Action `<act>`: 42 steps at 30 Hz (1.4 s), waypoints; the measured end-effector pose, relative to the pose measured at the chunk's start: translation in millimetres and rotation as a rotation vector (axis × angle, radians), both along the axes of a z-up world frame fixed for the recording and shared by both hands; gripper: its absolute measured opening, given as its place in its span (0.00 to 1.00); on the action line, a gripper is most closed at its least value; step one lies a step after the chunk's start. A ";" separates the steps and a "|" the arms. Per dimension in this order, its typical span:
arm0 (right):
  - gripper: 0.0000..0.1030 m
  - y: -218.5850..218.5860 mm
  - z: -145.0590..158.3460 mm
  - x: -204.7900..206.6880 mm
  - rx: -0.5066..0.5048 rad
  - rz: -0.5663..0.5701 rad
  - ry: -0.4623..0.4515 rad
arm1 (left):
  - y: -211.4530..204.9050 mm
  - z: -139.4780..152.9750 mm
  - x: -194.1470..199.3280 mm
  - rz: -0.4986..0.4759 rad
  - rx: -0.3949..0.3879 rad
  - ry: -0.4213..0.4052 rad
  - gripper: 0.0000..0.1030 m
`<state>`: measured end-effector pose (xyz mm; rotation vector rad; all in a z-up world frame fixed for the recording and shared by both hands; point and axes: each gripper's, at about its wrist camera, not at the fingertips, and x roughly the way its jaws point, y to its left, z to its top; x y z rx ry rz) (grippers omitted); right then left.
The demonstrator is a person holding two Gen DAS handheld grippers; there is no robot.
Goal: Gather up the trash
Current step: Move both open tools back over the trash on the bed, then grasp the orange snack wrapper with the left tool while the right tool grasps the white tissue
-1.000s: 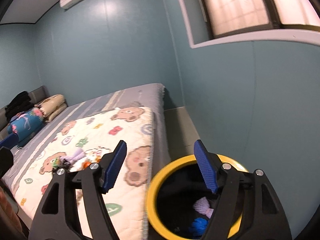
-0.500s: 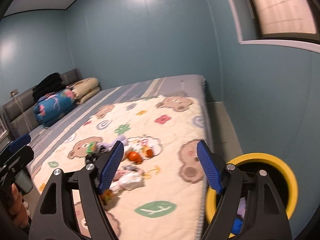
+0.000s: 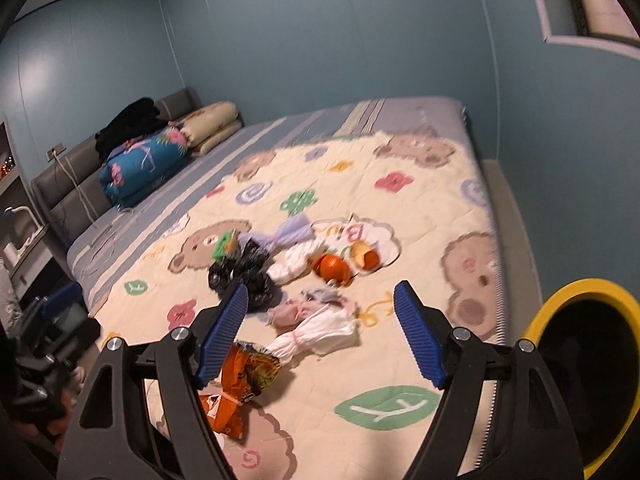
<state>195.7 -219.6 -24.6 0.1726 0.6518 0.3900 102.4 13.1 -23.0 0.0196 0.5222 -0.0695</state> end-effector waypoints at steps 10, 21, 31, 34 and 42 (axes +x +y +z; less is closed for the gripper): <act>0.70 27.0 -54.5 46.7 -0.033 0.037 0.127 | 2.0 -70.3 36.9 -0.009 -0.004 0.173 0.90; 0.70 45.4 -112.4 95.3 -0.064 0.050 0.238 | -5.3 -118.8 72.7 -0.041 0.023 0.286 0.90; 0.68 55.3 -144.6 117.7 -0.091 0.057 0.308 | -19.9 -146.4 86.7 -0.125 -0.027 0.353 0.85; 0.65 57.4 -152.5 119.4 -0.090 0.063 0.328 | -31.0 -158.6 89.7 -0.167 -0.017 0.402 0.73; 0.56 59.7 -156.2 115.3 -0.080 0.085 0.342 | -24.7 -170.0 94.3 -0.157 -0.091 0.445 0.28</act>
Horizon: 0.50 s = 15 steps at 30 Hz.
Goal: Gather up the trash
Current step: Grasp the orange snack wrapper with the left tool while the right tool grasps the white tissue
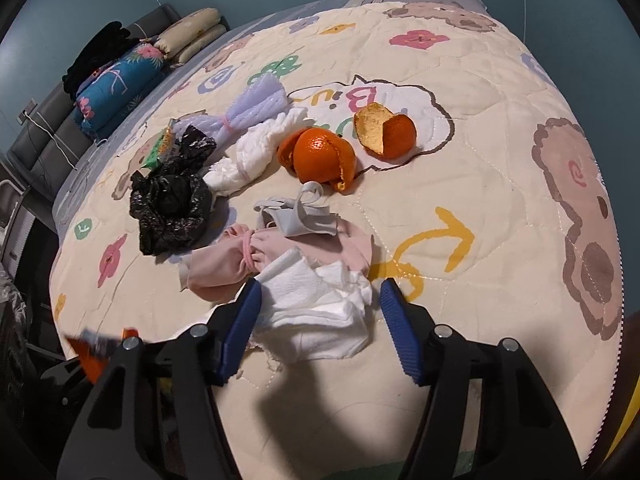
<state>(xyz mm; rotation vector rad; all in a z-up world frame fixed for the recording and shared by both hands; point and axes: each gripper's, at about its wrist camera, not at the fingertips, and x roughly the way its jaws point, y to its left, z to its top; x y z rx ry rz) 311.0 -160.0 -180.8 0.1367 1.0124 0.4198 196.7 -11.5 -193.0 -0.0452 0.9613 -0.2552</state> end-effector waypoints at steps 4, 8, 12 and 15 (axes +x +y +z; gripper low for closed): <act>0.40 5.1 0.9 -4.8 -0.025 0.018 -0.009 | 5.3 1.2 -3.1 0.017 -0.030 -0.001 0.22; 0.12 9.1 4.8 -10.3 -0.074 0.016 -0.044 | 5.7 8.6 -6.2 0.012 -0.045 -0.019 0.20; 0.08 10.4 11.9 -15.7 -0.084 0.025 -0.070 | 9.4 16.9 -12.5 0.013 -0.054 -0.035 0.20; 0.07 8.3 17.7 -20.3 -0.068 0.018 -0.080 | 12.4 23.5 -16.3 0.016 -0.066 -0.043 0.20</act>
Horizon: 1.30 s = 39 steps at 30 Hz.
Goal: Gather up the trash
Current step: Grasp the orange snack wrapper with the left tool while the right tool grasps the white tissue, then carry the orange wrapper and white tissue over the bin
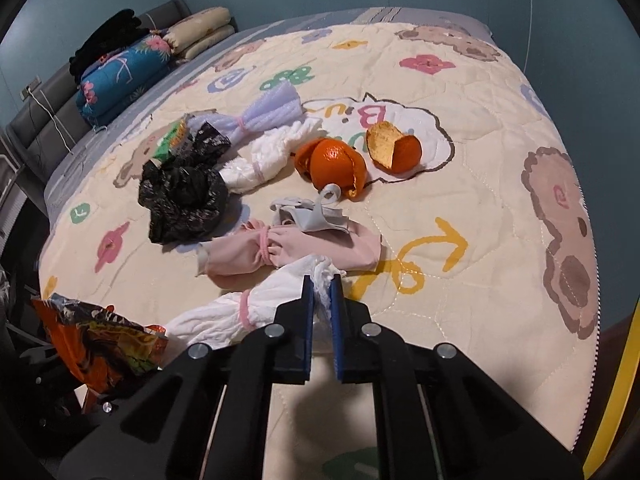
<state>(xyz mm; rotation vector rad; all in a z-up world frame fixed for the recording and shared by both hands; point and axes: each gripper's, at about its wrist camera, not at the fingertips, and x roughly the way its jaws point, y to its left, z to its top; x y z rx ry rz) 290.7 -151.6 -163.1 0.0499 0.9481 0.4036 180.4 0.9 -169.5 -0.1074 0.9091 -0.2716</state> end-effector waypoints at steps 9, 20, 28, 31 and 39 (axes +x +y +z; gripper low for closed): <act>0.07 -18.5 35.7 -20.3 0.022 -0.048 -0.090 | 7.4 31.0 -16.7 0.003 -0.023 -0.053 0.20; 0.07 -59.5 92.3 -62.0 0.073 -0.097 -0.216 | 10.9 73.4 -34.4 0.031 0.001 -0.157 0.20; 0.07 -100.4 136.3 -94.9 0.102 -0.153 -0.314 | -5.5 109.3 -38.0 0.025 0.002 -0.235 0.20; 0.07 -117.1 151.4 -106.1 0.090 -0.190 -0.358 | -16.5 120.3 -37.8 0.012 0.002 -0.259 0.20; 0.07 -178.7 181.9 -130.3 0.114 -0.307 -0.429 | -50.4 146.4 -30.8 -0.036 -0.013 -0.309 0.20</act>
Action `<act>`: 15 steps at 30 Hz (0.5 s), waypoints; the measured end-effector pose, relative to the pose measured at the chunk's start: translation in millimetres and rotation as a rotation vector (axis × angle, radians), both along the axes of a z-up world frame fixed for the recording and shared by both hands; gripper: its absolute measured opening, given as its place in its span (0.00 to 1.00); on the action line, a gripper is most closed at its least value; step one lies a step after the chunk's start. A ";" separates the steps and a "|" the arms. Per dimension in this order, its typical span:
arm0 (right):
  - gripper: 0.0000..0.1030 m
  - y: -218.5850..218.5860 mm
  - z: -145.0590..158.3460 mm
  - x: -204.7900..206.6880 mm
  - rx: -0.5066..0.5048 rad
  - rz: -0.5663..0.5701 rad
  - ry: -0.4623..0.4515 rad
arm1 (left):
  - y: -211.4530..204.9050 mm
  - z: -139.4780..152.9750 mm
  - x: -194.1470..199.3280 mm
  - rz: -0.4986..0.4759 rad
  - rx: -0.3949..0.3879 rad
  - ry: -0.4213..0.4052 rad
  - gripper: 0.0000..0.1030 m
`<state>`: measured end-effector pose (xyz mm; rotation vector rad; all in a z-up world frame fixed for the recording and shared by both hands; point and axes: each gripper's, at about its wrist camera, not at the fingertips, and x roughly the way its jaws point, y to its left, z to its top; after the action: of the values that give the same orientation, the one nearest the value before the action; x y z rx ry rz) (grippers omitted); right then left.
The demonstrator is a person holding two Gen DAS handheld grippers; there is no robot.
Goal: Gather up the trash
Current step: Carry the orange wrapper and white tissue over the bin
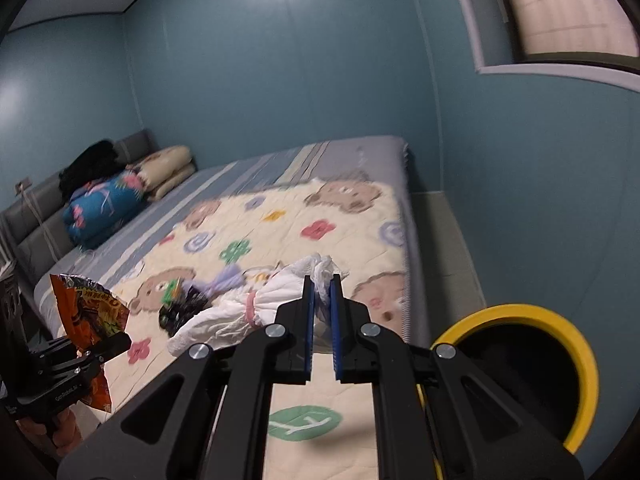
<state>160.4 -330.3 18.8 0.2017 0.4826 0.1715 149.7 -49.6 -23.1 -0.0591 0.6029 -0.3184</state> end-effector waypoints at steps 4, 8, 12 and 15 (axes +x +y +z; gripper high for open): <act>0.07 -28.4 12.4 -10.0 -0.002 -0.066 -0.028 | -22.0 9.6 8.5 -0.038 -0.009 -0.013 0.20; 0.07 -60.4 21.6 -20.4 -0.017 -0.144 -0.051 | -45.9 19.1 10.5 -0.083 -0.009 -0.032 0.20; 0.07 -90.4 25.8 -27.0 -0.020 -0.204 -0.056 | -74.8 26.9 15.5 -0.135 -0.003 -0.042 0.20; 0.07 -111.9 25.7 -31.8 -0.022 -0.251 -0.052 | -95.5 30.8 20.1 -0.174 0.003 -0.048 0.20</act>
<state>128.6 -442.2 44.5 0.2342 0.4032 -0.0733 169.8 -145.1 7.7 0.0042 0.5625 -0.4858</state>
